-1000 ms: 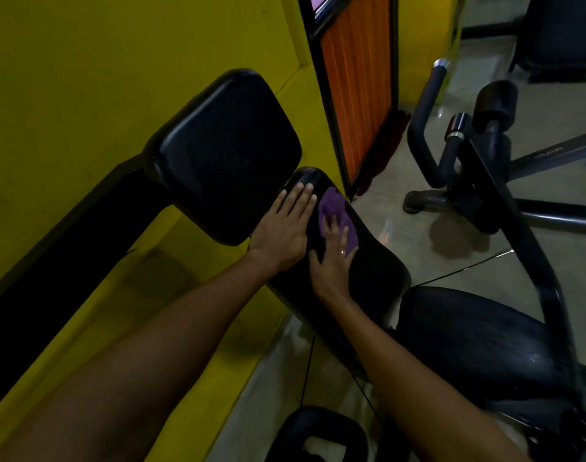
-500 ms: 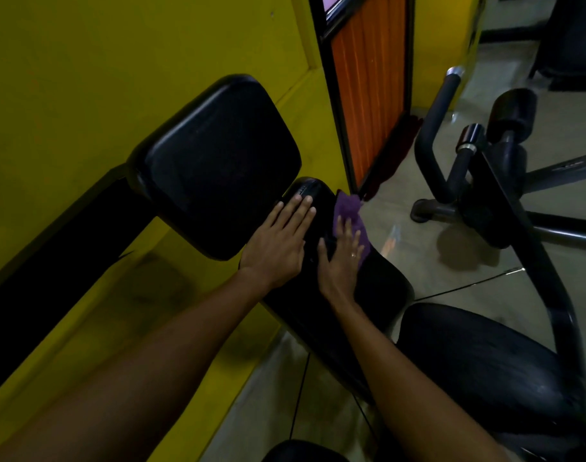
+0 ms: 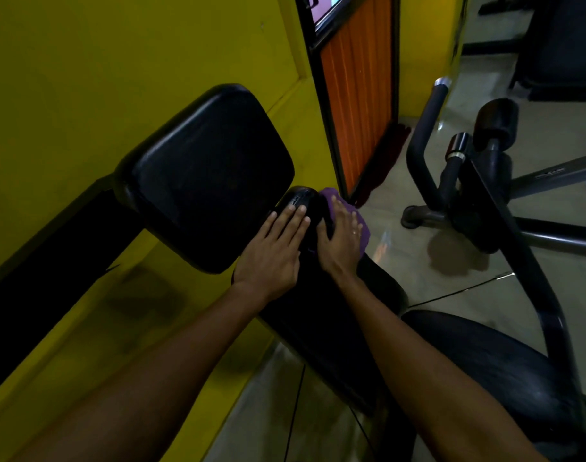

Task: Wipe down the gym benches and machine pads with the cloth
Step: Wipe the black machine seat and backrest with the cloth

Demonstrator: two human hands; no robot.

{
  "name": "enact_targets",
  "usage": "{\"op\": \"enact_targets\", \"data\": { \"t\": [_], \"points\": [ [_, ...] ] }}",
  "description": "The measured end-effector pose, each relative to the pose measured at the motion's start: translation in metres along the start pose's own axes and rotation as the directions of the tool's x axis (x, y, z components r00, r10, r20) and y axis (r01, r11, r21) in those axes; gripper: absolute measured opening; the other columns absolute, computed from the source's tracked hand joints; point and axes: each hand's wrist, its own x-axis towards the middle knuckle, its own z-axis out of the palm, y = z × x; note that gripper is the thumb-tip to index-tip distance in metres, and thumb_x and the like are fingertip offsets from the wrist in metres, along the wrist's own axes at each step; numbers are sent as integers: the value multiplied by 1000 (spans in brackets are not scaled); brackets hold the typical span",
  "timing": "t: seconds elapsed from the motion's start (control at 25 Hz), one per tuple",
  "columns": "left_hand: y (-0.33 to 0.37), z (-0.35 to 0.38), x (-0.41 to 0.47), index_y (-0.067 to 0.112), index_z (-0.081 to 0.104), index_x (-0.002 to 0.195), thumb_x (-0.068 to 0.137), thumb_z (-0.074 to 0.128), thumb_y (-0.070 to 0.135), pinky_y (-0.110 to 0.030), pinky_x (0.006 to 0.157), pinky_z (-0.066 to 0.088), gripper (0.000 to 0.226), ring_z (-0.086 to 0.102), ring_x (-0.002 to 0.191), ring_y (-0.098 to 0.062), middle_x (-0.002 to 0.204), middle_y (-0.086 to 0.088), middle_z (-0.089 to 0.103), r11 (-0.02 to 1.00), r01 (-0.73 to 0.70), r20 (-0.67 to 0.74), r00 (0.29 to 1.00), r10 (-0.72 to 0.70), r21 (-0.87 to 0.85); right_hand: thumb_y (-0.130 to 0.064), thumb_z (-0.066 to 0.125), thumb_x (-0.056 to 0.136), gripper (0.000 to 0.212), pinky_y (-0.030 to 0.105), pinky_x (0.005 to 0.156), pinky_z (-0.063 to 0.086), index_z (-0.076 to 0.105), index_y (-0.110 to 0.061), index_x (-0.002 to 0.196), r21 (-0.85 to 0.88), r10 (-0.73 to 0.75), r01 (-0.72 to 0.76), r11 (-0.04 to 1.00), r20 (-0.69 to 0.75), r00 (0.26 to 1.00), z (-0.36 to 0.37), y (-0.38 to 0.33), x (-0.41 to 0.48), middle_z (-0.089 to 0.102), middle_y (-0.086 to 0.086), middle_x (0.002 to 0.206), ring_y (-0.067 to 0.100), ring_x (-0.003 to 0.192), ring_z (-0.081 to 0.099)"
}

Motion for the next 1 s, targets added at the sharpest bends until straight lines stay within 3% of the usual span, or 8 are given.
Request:
{"op": "enact_targets", "data": {
  "t": [0.08, 0.16, 0.36, 0.52, 0.64, 0.76, 0.92, 1.0],
  "points": [
    [0, 1, 0, 10, 1, 160, 105, 21, 35, -43, 126, 1, 64, -14, 154, -23, 167, -9, -10, 1000, 2, -2, 1000, -2, 7, -55, 38, 100, 61, 46, 122, 24, 42, -23, 151, 3, -40, 40, 999, -41, 998, 2, 15, 3, 50, 4, 151, 26, 144, 38],
    [0, 0, 1, 11, -1, 160, 105, 19, 36, -43, 126, 0, 63, -15, 154, -23, 167, -9, -12, 1000, -4, 12, 1000, 4, -7, -59, 34, 98, 62, 48, 114, 35, 53, -17, 140, -17, 91, -92, 996, -53, 994, 0, 43, 2, 59, 9, 137, 29, 132, 49],
    [-1, 2, 1, 10, 5, 161, 105, 22, 35, -43, 126, 2, 64, -12, 155, -23, 167, -9, -8, 1000, -3, -3, 1000, 3, -4, -48, 32, 106, 49, 51, 118, 26, 56, -19, 137, -81, 523, -521, 850, 9, 852, -9, 64, 10, 55, 12, 144, 33, 136, 45],
    [0, 4, 3, 10, 6, 161, 103, 18, 36, -43, 126, 4, 65, -10, 155, -23, 168, -10, -7, 1000, 1, -10, 1000, 0, 23, -60, 28, 99, 72, 46, 125, -6, 19, -26, 162, 89, 349, -350, 933, 26, 937, 10, 8, -26, 12, -2, 170, 23, 157, 2],
    [-1, 4, 2, 9, 6, 161, 104, 18, 38, -43, 126, 4, 65, -9, 155, -23, 168, -10, -7, 999, -3, -6, 1000, 3, 35, -83, 21, 87, 88, 35, 121, -16, 1, -39, 160, 96, 182, -189, 977, 76, 980, 18, 1, -104, -12, -22, 162, 11, 153, -19],
    [0, 2, 1, 10, 4, 161, 106, 21, 41, -43, 126, 2, 66, -11, 155, -23, 168, -10, -8, 999, -3, 15, 1000, 3, 31, -77, 27, 94, 80, 40, 124, -12, 4, -38, 160, 23, 274, -279, 960, 127, 953, 18, 38, -127, -7, -14, 168, 15, 155, -16],
    [-2, 3, 1, 10, 1, 161, 106, 19, 42, -43, 126, 1, 66, -13, 155, -24, 167, -10, -11, 999, -6, 9, 1000, 5, 49, -54, 28, 107, 64, 52, 124, -6, 7, -30, 163, 75, 624, -637, 768, 143, 769, 5, 59, -62, 4, -2, 172, 30, 157, -4],
    [-2, 3, 0, 9, 1, 160, 106, 18, 42, -44, 126, 2, 66, -12, 155, -24, 168, -10, -10, 998, -12, 12, 1000, 11, 54, -50, 26, 109, 61, 50, 123, -7, 6, -30, 163, 63, 543, -553, 831, 124, 830, 7, 43, -56, 0, -4, 171, 30, 157, -7]
  ]
}}
